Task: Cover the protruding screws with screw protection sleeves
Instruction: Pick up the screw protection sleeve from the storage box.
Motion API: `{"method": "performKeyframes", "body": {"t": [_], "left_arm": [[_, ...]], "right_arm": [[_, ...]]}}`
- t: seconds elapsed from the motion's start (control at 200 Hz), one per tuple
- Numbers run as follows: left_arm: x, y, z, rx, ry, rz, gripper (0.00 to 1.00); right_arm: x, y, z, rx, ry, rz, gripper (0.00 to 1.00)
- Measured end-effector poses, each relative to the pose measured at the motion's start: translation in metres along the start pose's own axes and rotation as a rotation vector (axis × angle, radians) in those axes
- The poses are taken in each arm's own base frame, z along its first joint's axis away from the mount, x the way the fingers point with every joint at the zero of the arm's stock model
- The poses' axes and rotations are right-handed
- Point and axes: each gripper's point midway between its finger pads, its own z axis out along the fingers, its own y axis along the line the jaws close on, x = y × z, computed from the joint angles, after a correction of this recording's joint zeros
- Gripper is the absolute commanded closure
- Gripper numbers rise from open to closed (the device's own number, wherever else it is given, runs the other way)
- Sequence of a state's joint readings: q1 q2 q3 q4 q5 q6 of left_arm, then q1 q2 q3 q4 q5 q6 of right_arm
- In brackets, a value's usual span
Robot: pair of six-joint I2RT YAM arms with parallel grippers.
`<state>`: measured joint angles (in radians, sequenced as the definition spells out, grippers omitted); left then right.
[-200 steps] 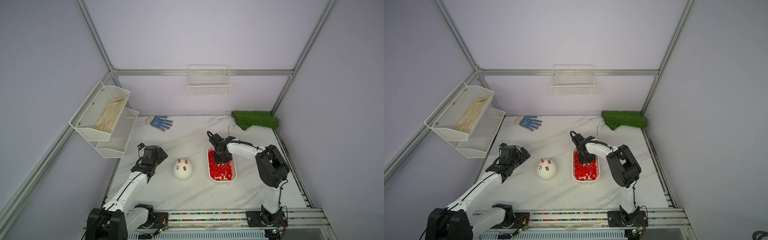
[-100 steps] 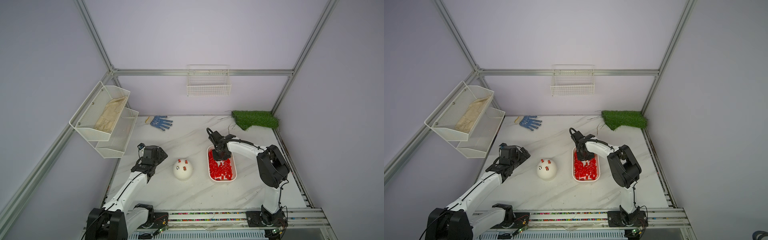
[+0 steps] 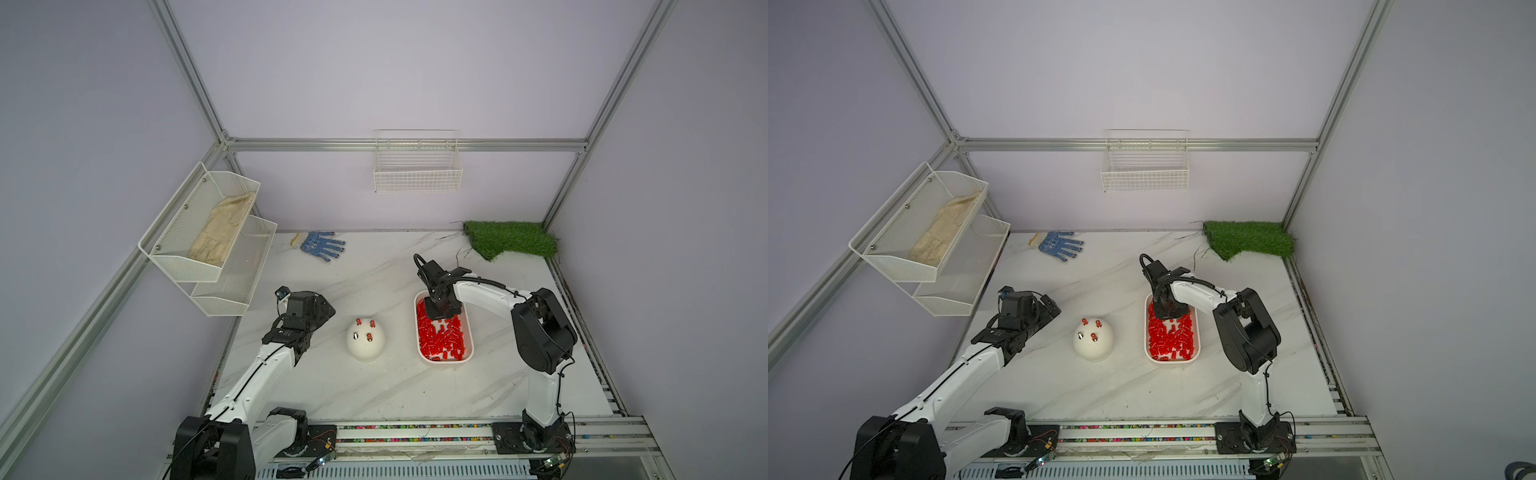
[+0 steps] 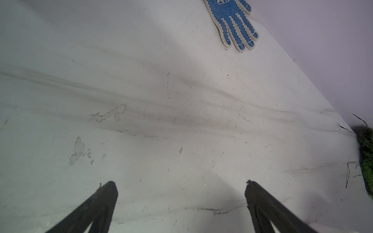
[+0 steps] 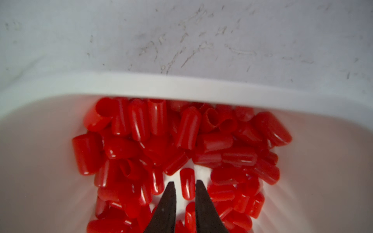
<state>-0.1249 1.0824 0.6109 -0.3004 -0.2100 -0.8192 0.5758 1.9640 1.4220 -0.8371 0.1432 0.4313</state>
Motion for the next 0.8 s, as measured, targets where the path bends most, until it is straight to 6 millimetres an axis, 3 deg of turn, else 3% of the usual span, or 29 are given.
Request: {"method": "performKeyframes", "body": {"t": [0.385,0.8], "left_arm": [[0.0,0.0,0.0,-0.003,-0.003,0.0,0.0],[0.0,0.001,-0.001,-0.005,0.0,0.012,0.0]], "right_arm": [[0.003,-0.004,0.016,0.015,0.032,-0.004,0.78],[0.0,-0.001,0.014,-0.005,0.018,0.001,0.84]]}}
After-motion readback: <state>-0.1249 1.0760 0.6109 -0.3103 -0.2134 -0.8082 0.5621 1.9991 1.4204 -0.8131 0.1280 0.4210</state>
